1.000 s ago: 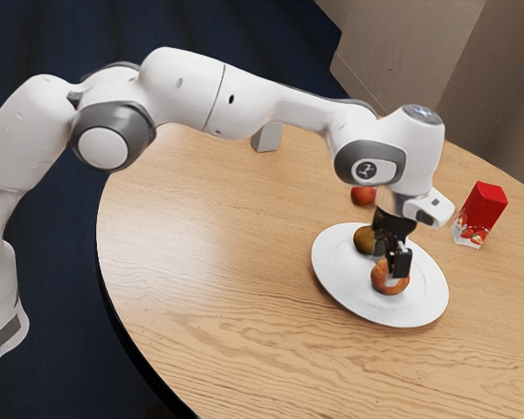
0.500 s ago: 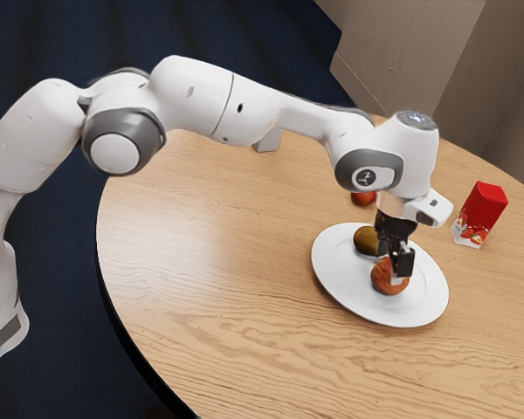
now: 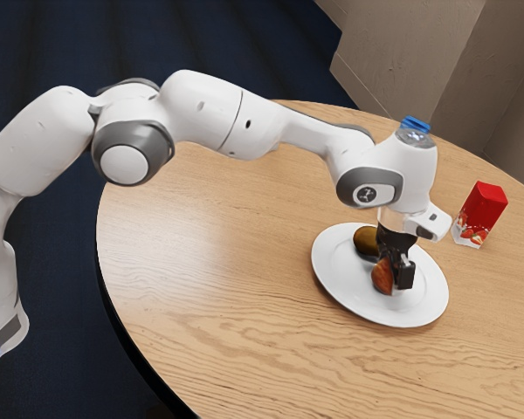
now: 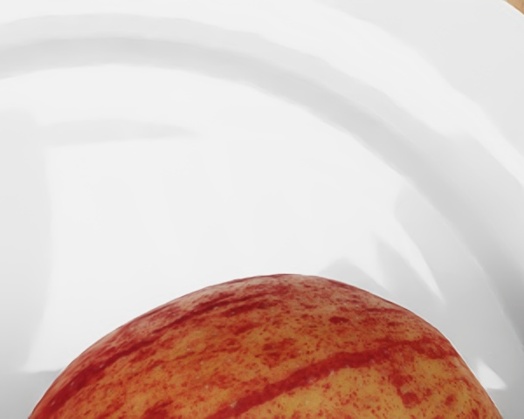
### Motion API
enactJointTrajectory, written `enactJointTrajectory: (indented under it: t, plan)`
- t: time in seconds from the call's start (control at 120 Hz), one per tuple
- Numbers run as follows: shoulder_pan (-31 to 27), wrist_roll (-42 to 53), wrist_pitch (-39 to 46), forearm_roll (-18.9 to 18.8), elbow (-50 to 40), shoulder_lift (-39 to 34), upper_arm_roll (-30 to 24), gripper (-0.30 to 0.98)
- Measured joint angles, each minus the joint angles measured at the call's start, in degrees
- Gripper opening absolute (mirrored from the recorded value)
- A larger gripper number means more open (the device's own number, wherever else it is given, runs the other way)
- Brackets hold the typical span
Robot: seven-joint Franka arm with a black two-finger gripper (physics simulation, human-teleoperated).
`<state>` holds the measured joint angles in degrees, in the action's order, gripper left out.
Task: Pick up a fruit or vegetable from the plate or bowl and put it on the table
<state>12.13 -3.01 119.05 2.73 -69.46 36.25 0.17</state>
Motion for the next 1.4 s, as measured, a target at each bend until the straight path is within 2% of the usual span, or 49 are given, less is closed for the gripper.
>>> enactJointTrajectory:
  t: [0.317, 0.483, 0.667, 0.792, 0.95, 1.067, 1.217, 1.283, 1.333, 1.4]
  plan:
    - [0.5, -0.4, -2.8, -0.4, 3.5, -0.5, -0.2, 0.52]
    - [3.6, -0.5, -5.3, -1.1, 5.6, -2.1, -0.4, 0.52]
    - [6.4, -0.6, -6.5, -3.1, 7.4, -2.2, -8.1, 0.51]
    - [9.9, -0.9, -6.0, -3.8, 8.1, -0.1, -9.8, 0.51]
    - [10.1, -1.3, -3.8, -3.8, 8.2, 4.3, -10.5, 0.51]
    - [10.2, -1.4, -2.7, -3.7, 8.2, 4.9, -10.5, 0.59]
    - [10.3, -1.4, -2.5, -3.7, 8.2, 4.8, -10.2, 0.63]
    - [10.4, -1.3, -6.5, -3.7, 8.2, 0.9, -7.7, 0.64]
    - [10.4, -1.4, -12.9, -3.6, 8.2, -6.9, -2.6, 0.65]
    - [9.9, -1.6, -22.4, -4.6, 7.8, -21.5, 3.9, 0.65]
